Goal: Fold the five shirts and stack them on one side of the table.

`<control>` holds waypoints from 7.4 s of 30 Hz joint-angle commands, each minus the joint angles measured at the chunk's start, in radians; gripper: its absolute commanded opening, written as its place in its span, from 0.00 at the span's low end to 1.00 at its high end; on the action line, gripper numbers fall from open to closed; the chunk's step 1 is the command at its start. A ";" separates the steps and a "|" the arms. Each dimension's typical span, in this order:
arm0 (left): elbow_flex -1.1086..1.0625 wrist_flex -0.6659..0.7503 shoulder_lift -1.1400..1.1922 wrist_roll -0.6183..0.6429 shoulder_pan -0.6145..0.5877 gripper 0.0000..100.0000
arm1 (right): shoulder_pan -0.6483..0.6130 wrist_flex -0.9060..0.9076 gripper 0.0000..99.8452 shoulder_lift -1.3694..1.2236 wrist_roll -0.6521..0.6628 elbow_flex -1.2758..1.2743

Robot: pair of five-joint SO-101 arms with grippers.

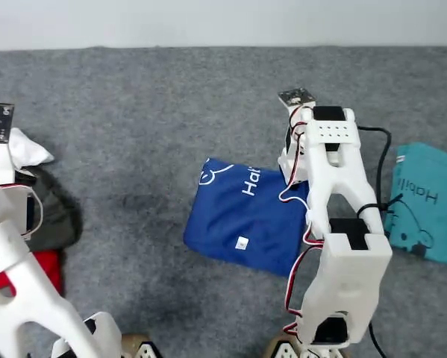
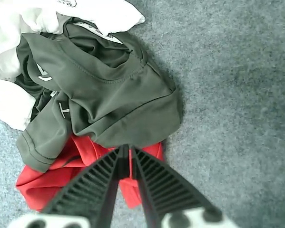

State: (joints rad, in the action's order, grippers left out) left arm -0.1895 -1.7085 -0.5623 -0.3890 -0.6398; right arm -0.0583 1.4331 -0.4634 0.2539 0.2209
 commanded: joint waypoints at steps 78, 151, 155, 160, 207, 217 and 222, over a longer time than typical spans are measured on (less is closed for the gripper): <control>-0.056 0.000 -0.034 -0.008 -0.006 0.01 | -0.015 0.165 0.01 -0.117 0.296 0.120; -0.058 -0.006 -0.035 -0.006 -0.006 0.01 | -0.194 -0.338 0.39 0.025 -0.985 -0.258; -0.058 -0.006 -0.035 -0.006 -0.006 0.01 | -0.193 -0.335 0.29 -0.030 -0.993 -0.256; -0.058 -0.006 -0.035 -0.006 -0.006 0.01 | -0.177 -0.291 0.18 -0.068 -0.990 -0.218; -0.053 -0.006 -0.035 -0.006 -0.002 0.01 | 0.654 -0.176 0.01 0.627 0.422 -0.201; -0.053 -0.008 -0.035 -0.006 -0.002 0.01 | 0.756 -0.219 0.01 0.616 0.448 -0.206; -0.058 -0.008 -0.035 -0.006 -0.002 0.01 | 0.768 -0.294 0.01 0.530 0.450 -0.206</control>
State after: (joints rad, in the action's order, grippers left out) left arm -0.2555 -1.7085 -0.5623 -0.3920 -0.6398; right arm 0.6997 1.1845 0.0829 0.6943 -0.0153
